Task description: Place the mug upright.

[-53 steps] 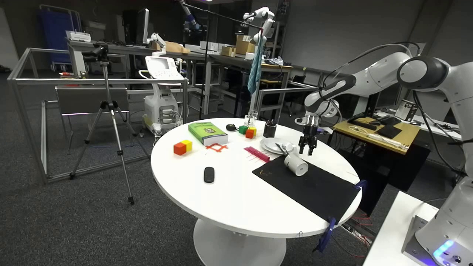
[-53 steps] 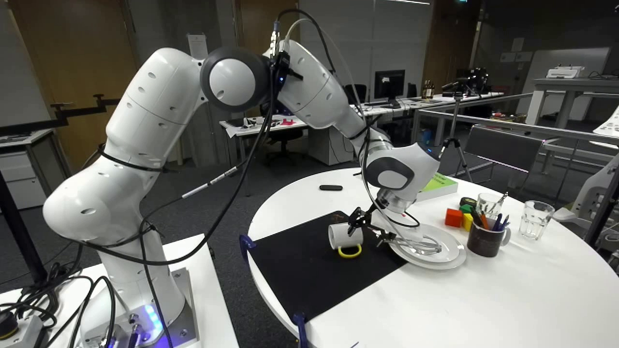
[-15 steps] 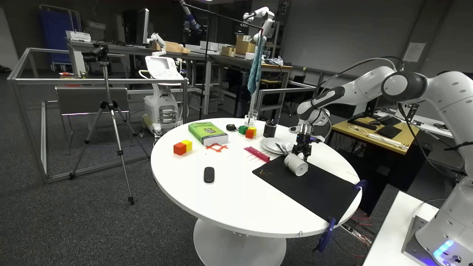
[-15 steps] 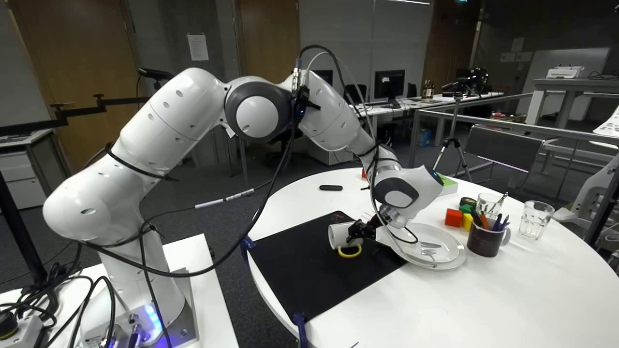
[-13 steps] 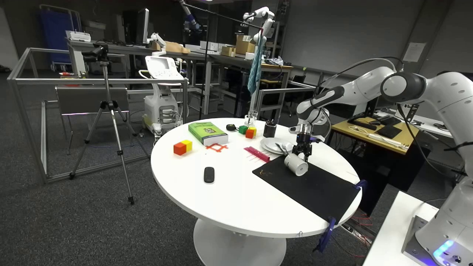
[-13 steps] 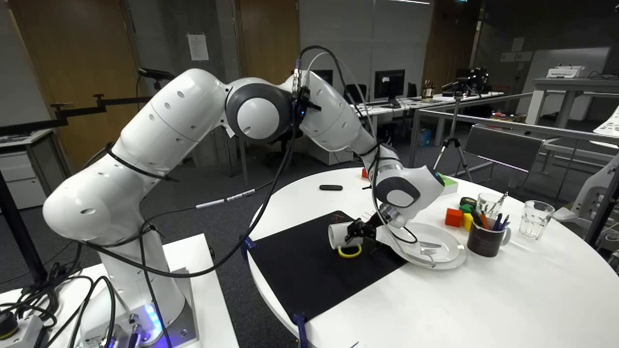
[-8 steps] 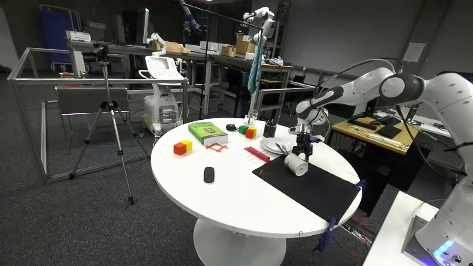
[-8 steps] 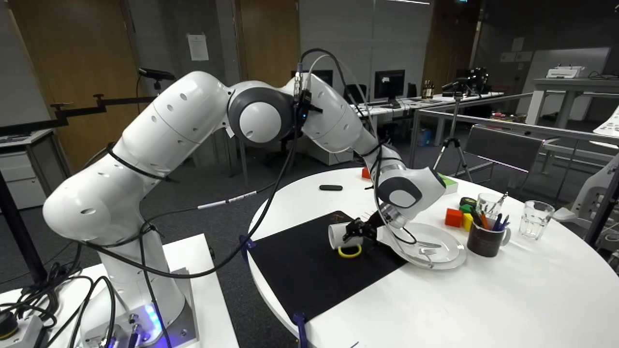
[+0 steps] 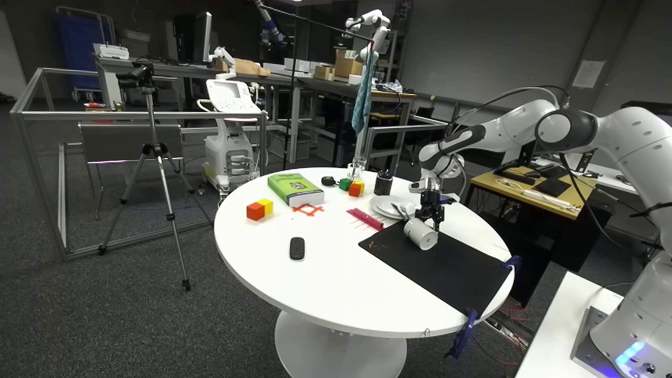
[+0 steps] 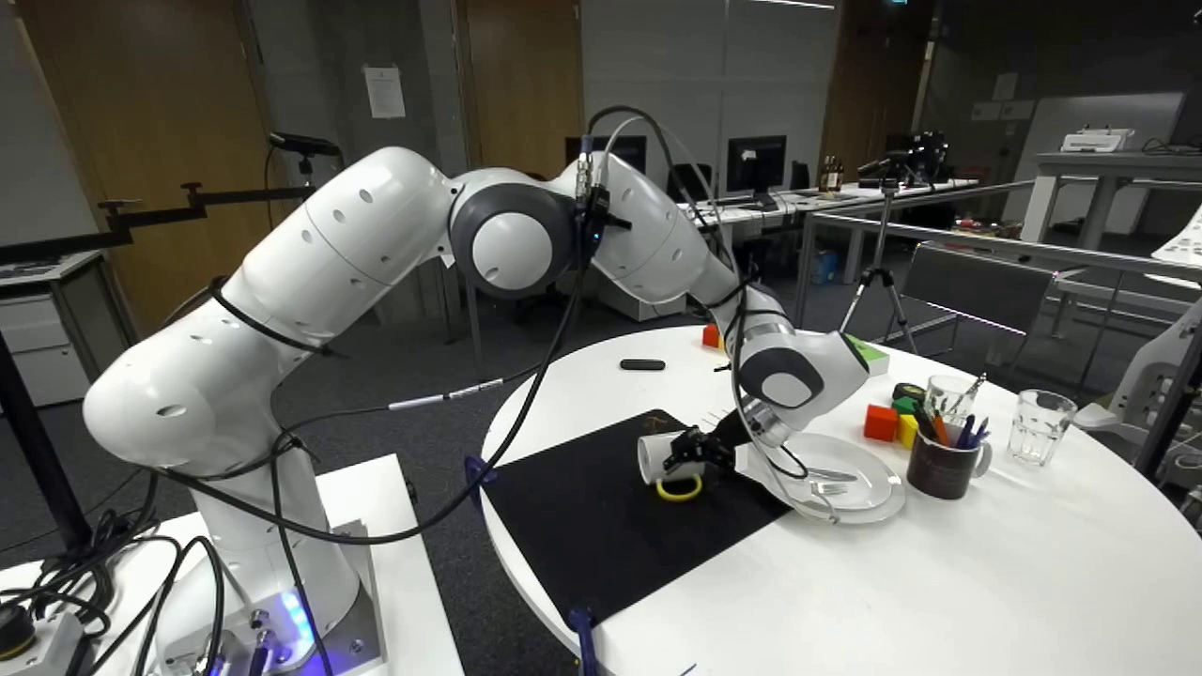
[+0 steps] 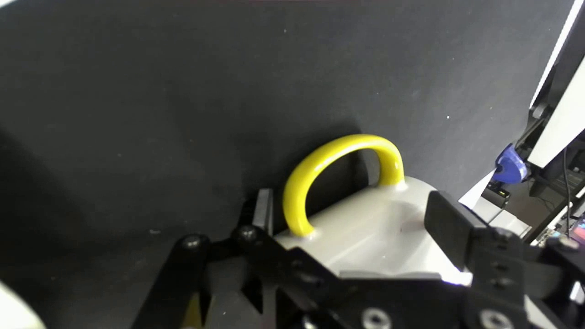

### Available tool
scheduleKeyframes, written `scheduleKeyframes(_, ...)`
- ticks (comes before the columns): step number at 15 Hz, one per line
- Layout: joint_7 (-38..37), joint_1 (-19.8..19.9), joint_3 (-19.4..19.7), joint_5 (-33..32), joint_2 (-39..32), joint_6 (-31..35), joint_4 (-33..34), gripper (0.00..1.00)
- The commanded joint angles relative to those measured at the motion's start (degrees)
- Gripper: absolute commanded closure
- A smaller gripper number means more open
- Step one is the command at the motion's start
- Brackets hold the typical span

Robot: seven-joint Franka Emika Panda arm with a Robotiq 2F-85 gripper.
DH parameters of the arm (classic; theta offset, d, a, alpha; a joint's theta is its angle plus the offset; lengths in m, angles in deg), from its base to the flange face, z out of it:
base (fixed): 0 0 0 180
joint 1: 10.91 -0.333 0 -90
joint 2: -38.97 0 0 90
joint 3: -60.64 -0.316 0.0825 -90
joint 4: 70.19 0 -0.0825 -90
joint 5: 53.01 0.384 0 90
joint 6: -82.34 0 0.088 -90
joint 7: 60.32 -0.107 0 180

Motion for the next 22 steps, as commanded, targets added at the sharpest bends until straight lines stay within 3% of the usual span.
scheduleKeyframes(1, 1.9, 0.8, -0.6, 0.2, -1.6, -4.4, 3.5, 0.40)
scheduleKeyframes(9, 2.3, 0.7, -0.5, 0.0, -2.2, -6.5, 5.5, 0.99)
scheduleKeyframes(22, 5.1, -1.7, 0.0, -1.7, 8.0, 1.1, -1.4, 0.96)
